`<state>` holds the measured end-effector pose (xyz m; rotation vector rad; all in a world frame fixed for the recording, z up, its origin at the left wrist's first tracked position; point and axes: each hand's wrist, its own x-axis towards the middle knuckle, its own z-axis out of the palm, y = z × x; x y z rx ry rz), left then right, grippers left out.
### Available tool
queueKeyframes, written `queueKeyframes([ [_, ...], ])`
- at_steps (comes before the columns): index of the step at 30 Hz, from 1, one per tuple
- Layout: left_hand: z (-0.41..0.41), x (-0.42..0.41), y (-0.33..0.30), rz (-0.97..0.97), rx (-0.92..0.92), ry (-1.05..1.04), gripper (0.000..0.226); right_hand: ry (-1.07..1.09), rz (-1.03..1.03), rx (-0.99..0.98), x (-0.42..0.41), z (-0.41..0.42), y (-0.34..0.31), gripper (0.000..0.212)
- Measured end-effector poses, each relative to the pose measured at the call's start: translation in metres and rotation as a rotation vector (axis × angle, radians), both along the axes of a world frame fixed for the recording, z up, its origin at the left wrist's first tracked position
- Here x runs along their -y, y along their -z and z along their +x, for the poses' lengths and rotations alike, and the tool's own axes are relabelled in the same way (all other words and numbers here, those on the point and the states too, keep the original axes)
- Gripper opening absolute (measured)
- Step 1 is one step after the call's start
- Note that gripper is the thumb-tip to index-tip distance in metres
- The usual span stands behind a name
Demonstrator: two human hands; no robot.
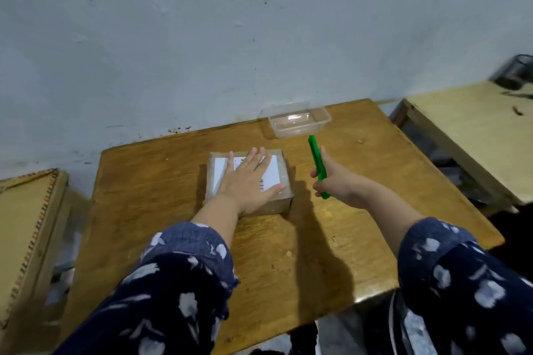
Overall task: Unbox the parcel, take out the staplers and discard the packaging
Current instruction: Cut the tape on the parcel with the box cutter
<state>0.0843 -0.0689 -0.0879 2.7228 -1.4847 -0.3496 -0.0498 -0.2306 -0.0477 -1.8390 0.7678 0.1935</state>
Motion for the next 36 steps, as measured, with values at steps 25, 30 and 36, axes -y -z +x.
queueKeyframes([
  [25,-0.003,0.004,0.02,-0.106,0.1,0.053,0.092,0.137,-0.313,0.129,-0.043,-0.016,0.025,0.048],
  [30,-0.002,0.004,0.022,-0.12,0.103,0.057,0.074,0.13,-0.326,0.132,-0.046,-0.018,0.022,0.048],
  [36,-0.002,0.004,0.022,-0.119,0.103,0.059,0.072,0.135,-0.313,0.126,-0.049,-0.016,0.015,0.047],
])
